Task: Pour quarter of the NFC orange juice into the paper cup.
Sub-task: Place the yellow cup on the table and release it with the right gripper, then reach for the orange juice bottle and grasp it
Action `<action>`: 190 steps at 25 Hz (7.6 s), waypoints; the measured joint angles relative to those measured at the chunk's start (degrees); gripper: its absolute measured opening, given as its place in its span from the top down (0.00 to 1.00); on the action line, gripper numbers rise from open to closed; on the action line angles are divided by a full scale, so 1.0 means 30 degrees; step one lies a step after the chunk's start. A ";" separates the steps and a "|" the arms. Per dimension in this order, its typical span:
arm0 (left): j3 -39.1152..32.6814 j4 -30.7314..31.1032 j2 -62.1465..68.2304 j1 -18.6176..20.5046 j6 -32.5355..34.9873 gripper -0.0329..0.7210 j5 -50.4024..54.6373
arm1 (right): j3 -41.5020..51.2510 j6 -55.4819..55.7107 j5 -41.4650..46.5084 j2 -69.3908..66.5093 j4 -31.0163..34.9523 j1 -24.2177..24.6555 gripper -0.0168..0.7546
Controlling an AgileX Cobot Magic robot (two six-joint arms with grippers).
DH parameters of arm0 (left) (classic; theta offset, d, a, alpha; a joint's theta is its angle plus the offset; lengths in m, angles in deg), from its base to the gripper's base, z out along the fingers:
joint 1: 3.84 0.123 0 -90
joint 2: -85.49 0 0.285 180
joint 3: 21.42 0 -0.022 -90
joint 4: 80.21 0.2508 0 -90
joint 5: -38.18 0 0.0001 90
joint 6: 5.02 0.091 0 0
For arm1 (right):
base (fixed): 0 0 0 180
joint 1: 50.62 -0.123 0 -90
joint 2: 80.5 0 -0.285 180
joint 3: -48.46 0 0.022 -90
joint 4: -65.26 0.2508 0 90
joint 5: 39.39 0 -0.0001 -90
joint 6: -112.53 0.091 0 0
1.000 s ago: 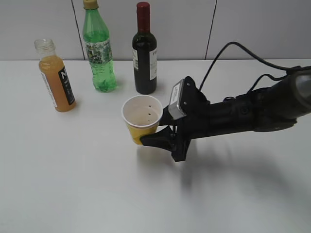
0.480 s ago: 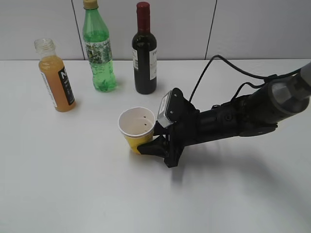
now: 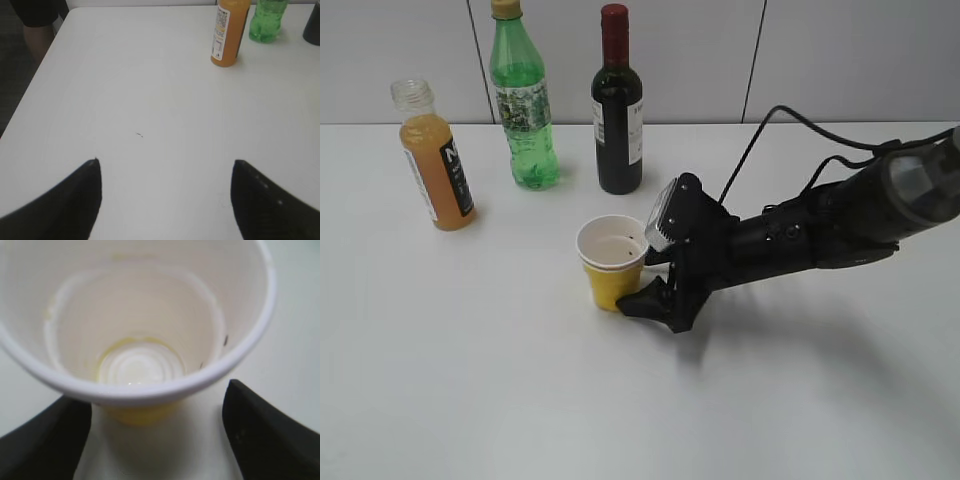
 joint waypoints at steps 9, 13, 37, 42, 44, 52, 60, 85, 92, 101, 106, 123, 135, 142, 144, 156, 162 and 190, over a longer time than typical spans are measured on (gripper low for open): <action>0.0000 0.0000 0.0000 0.0000 0.0000 0.18 0.0000 | -0.0055 0.6868 0.1636 0.1869 -0.9532 0.0153 0.14; 0.0000 0.0000 0.0000 0.0000 0.0000 0.18 0.0000 | -0.0038 0.8112 0.1950 0.2849 -0.9983 0.1010 0.16; 0.0000 0.0000 0.0000 0.0000 0.0000 0.18 0.0000 | -0.2994 -0.2408 2.3934 0.8281 1.1813 0.6294 0.21; 0.0000 0.0000 0.0000 0.0000 0.0000 0.18 0.0000 | -0.6509 -1.0246 2.9699 0.8281 2.0287 0.8289 0.21; 0.0000 0.0000 0.0000 0.0000 0.0000 0.18 0.0000 | -0.7975 -1.1987 3.2399 0.8281 2.1944 0.8606 0.21; 0.0000 0.0000 0.0000 0.0000 0.0000 0.18 0.0000 | -0.9051 -1.3566 3.6667 0.9772 2.3939 0.8660 0.21; 0.0000 0.0000 0.0000 0.0000 0.0000 0.18 0.0000 | -0.3380 -1.4066 3.6866 1.6475 2.4272 0.8660 0.21; 0.0000 0.0017 0.0000 0.0000 0.0000 0.18 0.0000 | 0.9739 -1.4149 3.3703 3.1568 2.4413 0.8660 0.21; 0.0000 0.0017 0.0000 0.0000 0.0000 0.18 0.0000 | 0.9739 -1.4149 3.3620 3.5618 2.4413 0.8660 0.21; 0.0000 0.0034 0.0000 0.0000 0.0000 0.18 0.0000 | 0.9739 -1.4149 3.3620 3.9652 2.4413 0.8660 0.21; 0.0000 0.0034 0.0000 0.0000 0.0000 0.18 0.0000 | 0.9745 -1.4149 3.3620 4.1313 2.4413 0.8660 0.21; 0.0163 0.0101 -0.0013 0.0000 0.0370 0.18 -0.0664 | 0.9745 -1.4077 3.3620 4.1825 2.4413 0.8660 0.21; -0.0212 0.0112 0.2109 0.0000 0.0690 0.16 -0.7769 | 0.9745 -1.4056 3.3620 4.1825 2.4413 0.8660 0.21; -0.0318 0.0112 0.6958 0.0000 0.0797 0.15 -1.4927 | 0.9745 -1.4056 3.3620 4.1825 2.4413 0.8660 0.21; -0.0318 -0.0005 0.8400 0.0000 0.0797 0.15 -1.7032 | 0.9745 -1.4056 3.3620 4.1825 2.4413 0.8660 0.21; -0.0318 -0.0878 1.7533 0.0000 0.0404 0.16 -2.5864 | 0.9745 -1.4056 3.3620 4.1825 2.4413 0.8660 0.21; -0.0318 0.0468 2.1570 0.0000 -0.1875 0.17 -2.9511 | 0.9745 -1.4056 3.3620 4.1825 2.4413 0.8660 0.21; 0.0467 0.3543 3.7161 0.0000 -0.3112 0.08 -4.1403 | 0.9745 -1.4056 3.3620 4.1825 2.4413 0.8660 0.21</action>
